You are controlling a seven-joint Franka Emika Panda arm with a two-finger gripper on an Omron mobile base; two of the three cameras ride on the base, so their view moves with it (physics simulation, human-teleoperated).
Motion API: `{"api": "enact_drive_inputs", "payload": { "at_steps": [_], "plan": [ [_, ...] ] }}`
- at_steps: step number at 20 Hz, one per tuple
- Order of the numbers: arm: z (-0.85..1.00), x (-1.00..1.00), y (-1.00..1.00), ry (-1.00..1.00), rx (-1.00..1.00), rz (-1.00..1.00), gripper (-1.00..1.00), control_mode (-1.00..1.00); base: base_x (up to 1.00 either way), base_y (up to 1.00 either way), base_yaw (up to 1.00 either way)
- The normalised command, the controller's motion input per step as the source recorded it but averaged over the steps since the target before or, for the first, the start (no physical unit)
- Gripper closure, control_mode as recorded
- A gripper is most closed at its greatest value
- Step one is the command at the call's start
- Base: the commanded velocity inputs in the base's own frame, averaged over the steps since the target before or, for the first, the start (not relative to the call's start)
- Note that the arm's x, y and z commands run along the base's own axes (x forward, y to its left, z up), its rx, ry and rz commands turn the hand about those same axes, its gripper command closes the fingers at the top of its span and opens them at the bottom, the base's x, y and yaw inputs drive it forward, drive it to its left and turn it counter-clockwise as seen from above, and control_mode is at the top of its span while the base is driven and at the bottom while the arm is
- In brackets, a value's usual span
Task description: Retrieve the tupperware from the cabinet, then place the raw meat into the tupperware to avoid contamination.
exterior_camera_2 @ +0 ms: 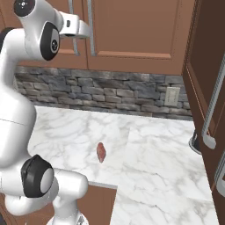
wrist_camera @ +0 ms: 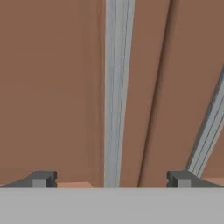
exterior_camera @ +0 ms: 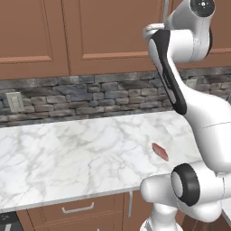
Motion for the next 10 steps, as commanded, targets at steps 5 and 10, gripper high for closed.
{"api": "enact_drive_inputs", "payload": {
  "at_steps": [5,10],
  "plan": [
    [-0.06,0.33,-0.01,0.0,0.0,0.0,-1.0,-1.0,0.0,0.0,0.0],
    [-0.04,0.3,0.0,0.0,0.0,0.0,-1.0,-1.0,0.0,0.0,0.0]
  ]
}}
